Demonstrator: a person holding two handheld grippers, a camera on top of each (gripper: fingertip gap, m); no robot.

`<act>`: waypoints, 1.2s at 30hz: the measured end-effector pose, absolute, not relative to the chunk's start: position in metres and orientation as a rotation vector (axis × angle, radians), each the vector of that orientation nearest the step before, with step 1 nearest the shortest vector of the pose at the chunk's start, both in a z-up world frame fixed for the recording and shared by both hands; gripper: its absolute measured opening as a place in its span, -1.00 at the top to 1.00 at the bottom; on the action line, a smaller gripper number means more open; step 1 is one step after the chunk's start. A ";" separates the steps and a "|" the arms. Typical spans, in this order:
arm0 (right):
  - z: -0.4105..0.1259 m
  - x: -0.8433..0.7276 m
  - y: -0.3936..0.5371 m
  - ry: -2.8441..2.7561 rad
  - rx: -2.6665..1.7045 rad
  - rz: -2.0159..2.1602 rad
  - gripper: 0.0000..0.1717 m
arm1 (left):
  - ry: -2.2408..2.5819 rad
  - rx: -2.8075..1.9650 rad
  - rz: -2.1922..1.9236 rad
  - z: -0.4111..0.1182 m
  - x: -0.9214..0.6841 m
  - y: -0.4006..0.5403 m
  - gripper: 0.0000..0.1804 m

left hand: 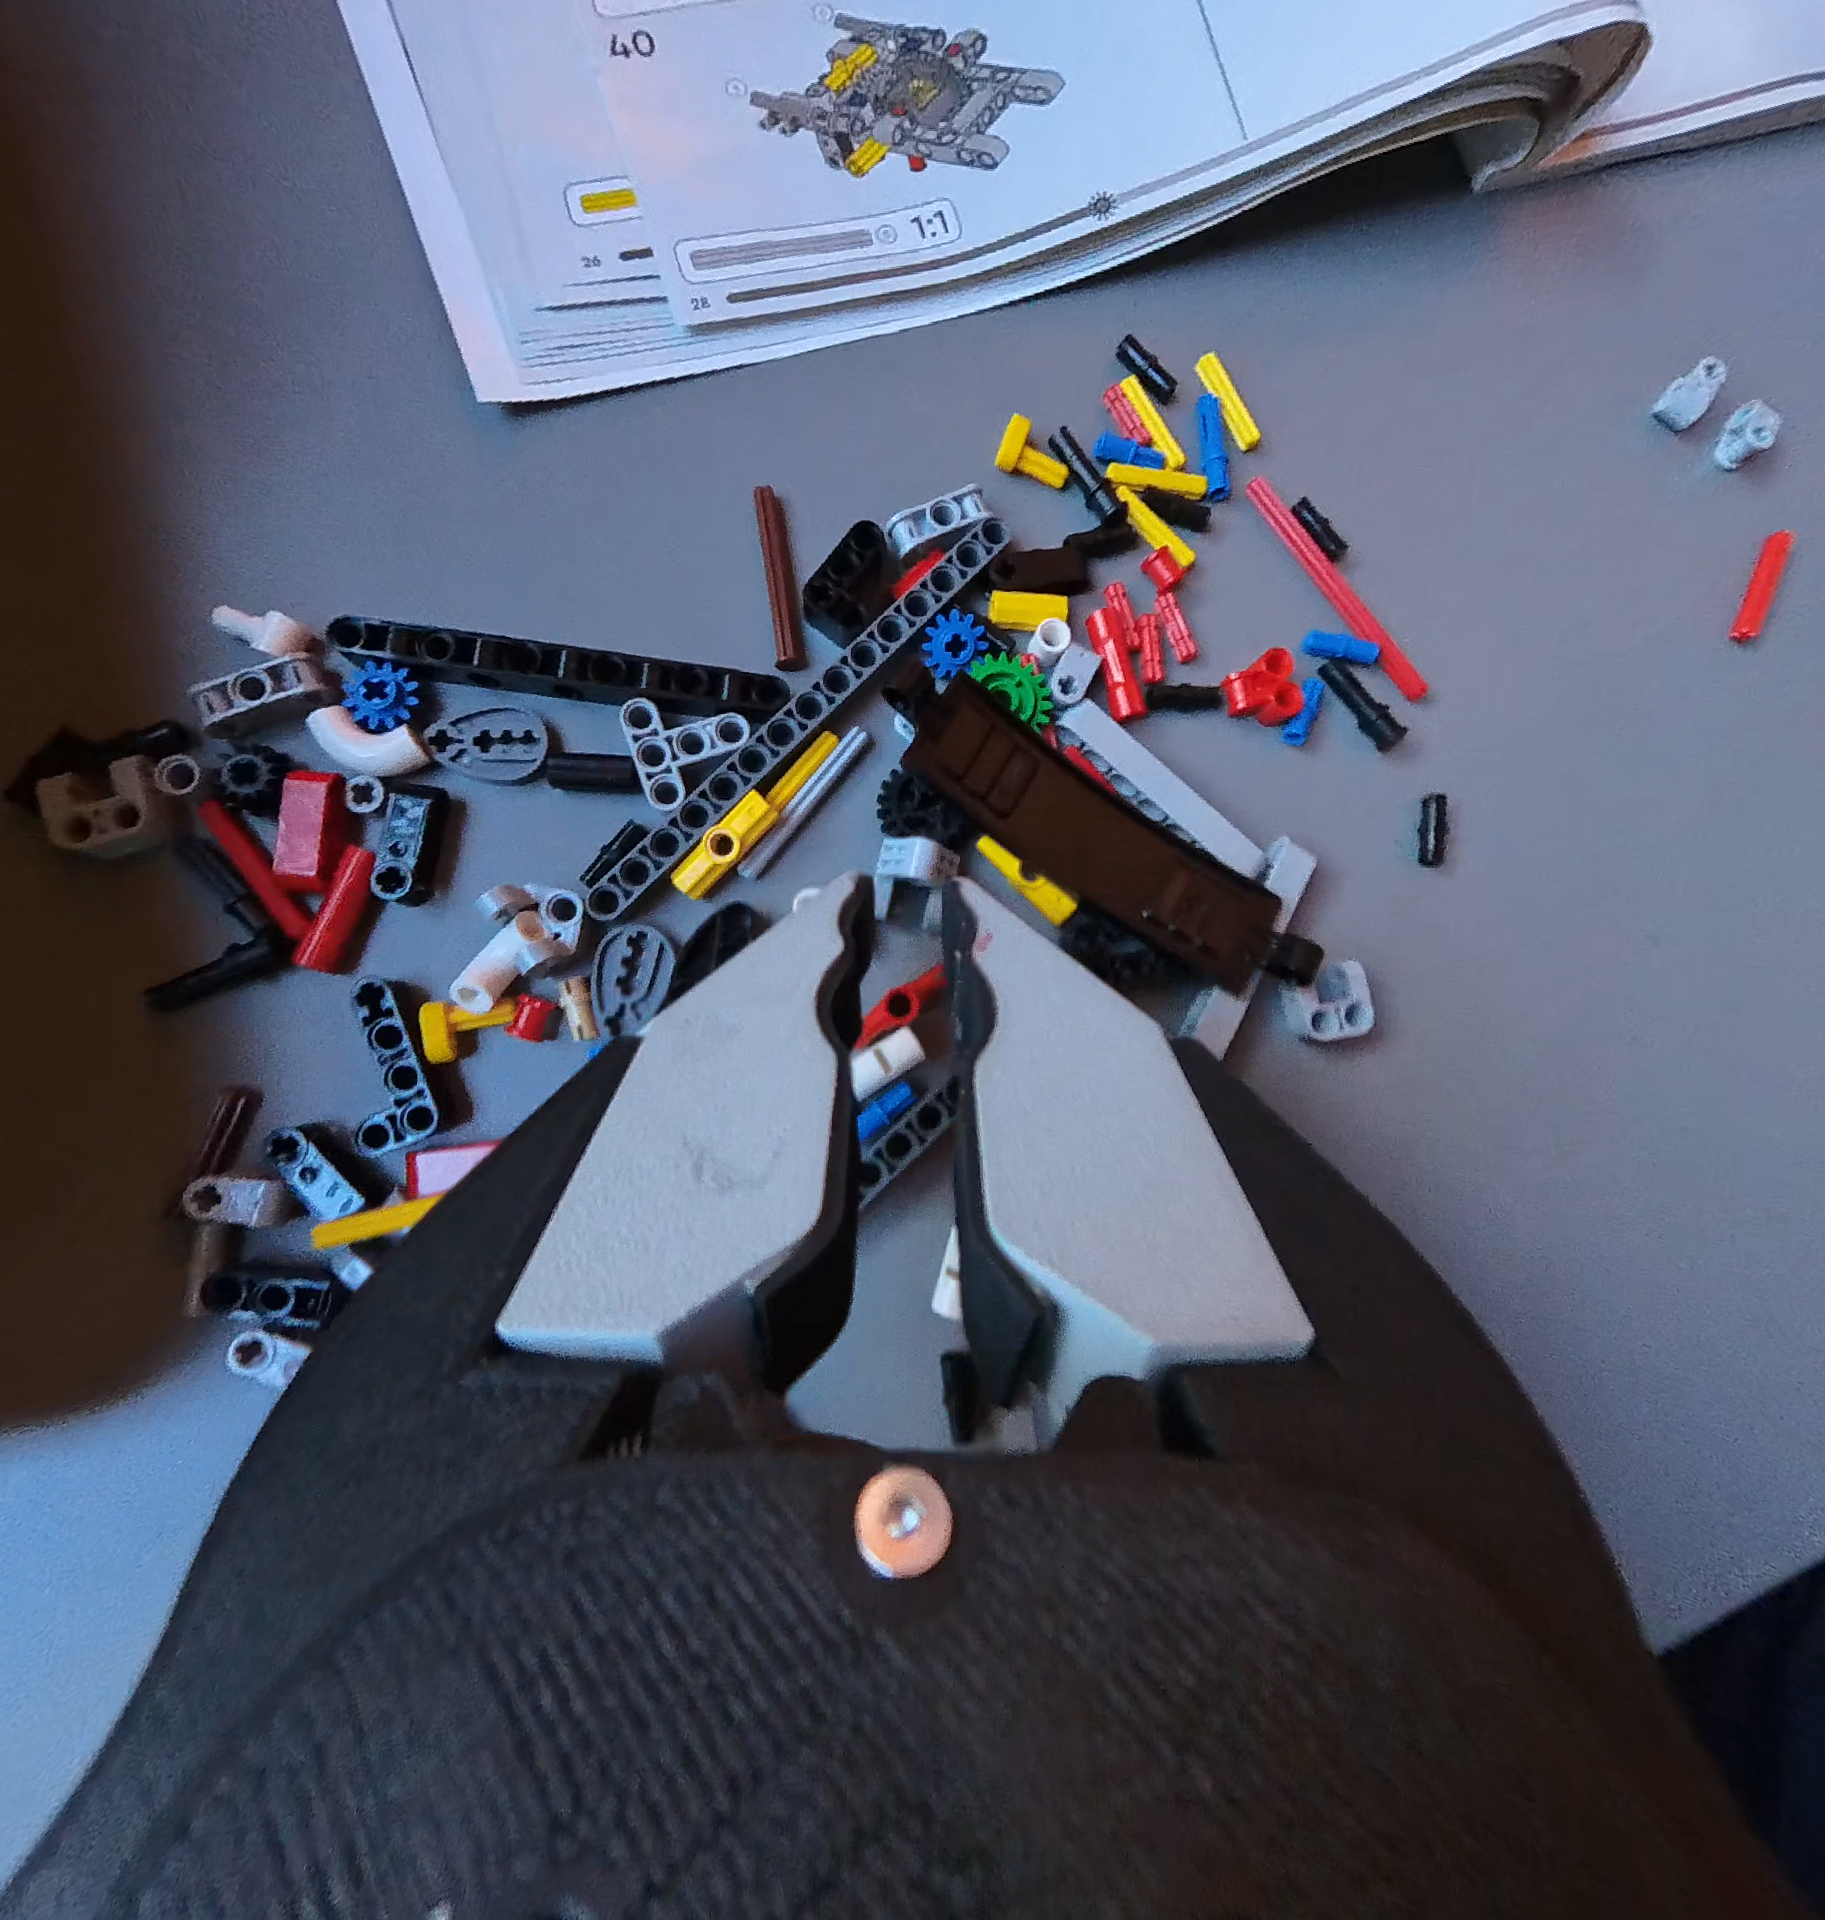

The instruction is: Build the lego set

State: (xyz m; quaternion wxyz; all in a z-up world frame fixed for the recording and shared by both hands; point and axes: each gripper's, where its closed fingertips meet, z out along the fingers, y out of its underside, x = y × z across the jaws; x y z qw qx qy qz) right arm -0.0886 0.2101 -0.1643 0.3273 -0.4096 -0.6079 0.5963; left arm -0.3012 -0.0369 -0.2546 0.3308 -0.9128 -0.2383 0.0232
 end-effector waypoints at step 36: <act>-0.166 -0.089 0.204 -1.624 -1.065 1.568 1.00 | -0.664 -2.218 -0.125 -0.235 -0.291 -0.009 0.68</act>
